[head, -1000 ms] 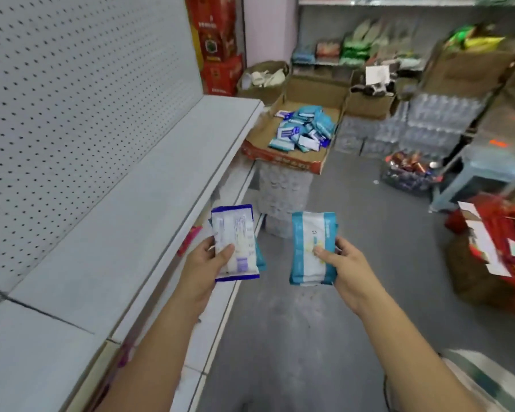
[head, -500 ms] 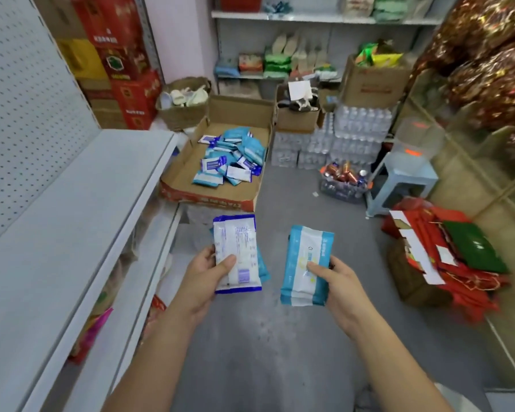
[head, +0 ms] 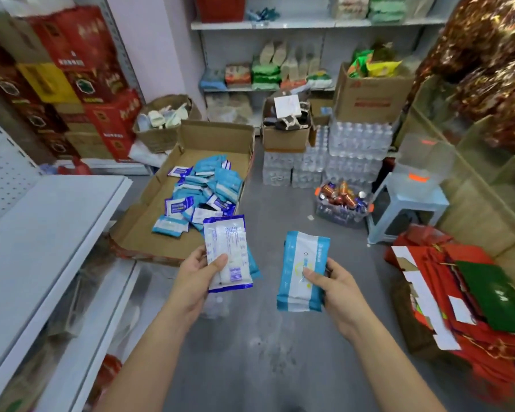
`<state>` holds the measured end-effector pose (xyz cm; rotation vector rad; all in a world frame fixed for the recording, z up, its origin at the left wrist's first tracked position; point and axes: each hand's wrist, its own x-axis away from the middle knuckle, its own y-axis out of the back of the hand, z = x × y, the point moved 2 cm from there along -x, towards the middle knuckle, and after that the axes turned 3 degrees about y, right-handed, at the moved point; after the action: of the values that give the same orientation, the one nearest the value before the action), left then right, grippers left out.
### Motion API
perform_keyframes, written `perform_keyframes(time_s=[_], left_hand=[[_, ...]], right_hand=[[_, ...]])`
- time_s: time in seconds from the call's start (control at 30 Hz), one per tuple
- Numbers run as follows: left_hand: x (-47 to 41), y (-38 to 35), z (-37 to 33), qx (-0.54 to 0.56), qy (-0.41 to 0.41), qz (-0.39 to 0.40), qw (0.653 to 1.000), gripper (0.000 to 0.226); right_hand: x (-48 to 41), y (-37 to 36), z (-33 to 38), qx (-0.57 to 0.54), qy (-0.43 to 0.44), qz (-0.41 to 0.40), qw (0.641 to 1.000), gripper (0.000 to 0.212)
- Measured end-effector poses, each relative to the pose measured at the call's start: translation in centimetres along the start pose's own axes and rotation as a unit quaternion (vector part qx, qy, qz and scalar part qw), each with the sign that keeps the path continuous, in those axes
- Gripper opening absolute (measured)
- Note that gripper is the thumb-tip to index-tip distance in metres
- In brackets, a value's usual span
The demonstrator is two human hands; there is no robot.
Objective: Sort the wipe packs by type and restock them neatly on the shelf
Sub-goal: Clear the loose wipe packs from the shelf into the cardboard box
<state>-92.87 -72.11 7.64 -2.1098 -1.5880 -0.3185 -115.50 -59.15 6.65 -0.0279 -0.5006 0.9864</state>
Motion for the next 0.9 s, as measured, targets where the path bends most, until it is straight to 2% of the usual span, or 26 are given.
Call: perform_keyframes(time_s=[0.27,0.43,0.77,0.9], left_hand=[[-10.5,-4.4,-4.7,0.002,-0.028,-0.058,0.998,0.029],[-19.5,-5.9,-7.5,0.05,-0.033,-0.07,0.996,0.026],[-35.4,-9.0,-14.2,0.115,-0.006,-0.101,0.988,0.026],[-40.9,-9.9,-15.8,0.117,-0.012,-0.139,0.983,0.023]], right_hand=[[-14.7,-0.6,6.4,0.013,-0.004,0.056,0.998,0.028],[-24.9,-2.8,9.7,0.022,-0.004,0.068,0.997,0.03],[-43.1,-7.0,16.6,0.062,-0.017,0.088,0.994,0.029],[-50.9,-9.0,17.6,0.079,-0.039,0.121,0.989,0.028]])
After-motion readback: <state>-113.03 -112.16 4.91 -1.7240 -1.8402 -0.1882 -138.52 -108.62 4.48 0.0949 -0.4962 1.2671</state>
